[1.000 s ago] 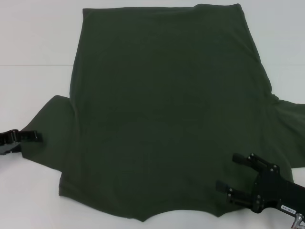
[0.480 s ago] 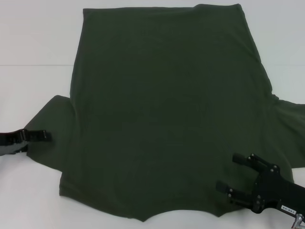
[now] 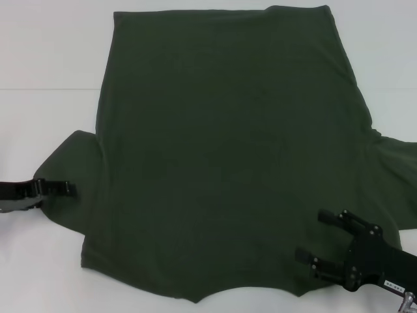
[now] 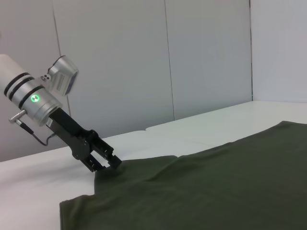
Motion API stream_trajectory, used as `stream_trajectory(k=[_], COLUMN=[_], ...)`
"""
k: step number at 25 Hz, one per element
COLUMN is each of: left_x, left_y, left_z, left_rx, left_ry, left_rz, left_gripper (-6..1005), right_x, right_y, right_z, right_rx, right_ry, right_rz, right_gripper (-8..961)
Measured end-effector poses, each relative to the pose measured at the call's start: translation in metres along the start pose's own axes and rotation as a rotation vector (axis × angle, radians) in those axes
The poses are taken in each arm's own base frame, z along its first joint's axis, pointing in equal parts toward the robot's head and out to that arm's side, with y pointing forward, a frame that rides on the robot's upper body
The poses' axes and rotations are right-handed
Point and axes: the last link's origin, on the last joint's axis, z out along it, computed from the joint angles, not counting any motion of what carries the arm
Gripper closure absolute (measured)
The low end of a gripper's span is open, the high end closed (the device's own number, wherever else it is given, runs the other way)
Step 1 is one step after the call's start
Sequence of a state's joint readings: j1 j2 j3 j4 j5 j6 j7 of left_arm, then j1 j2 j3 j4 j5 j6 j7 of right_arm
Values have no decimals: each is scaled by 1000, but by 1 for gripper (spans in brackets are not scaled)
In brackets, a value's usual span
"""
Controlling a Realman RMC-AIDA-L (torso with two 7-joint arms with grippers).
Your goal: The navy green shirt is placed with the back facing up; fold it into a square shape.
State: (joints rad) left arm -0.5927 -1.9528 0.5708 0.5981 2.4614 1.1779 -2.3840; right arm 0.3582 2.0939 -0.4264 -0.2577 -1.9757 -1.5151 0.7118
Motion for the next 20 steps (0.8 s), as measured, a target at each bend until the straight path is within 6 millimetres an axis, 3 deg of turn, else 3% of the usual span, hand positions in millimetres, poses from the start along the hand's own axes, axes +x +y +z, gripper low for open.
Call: stream_trajectory(k=[6, 12, 16, 20], left_x=[2, 3, 5, 6], left_y=[0, -2, -1, -1], left_z=[4, 4, 4, 4], left_rx=[34, 56, 60, 60], left_ry=[-2, 4, 7, 9], left_rz=[28, 37, 41, 44], left_gripper=[246, 471, 717, 788], right_x=[-1, -2, -3, -3], right_y=[0, 0, 0, 0], right_z=[1, 0, 0, -1], right_rx=[-6, -6, -4, -2], right_ry=[-5, -15, -22, -22], right_rz=[-1, 2, 4, 4], right_gripper=[39, 39, 38, 38])
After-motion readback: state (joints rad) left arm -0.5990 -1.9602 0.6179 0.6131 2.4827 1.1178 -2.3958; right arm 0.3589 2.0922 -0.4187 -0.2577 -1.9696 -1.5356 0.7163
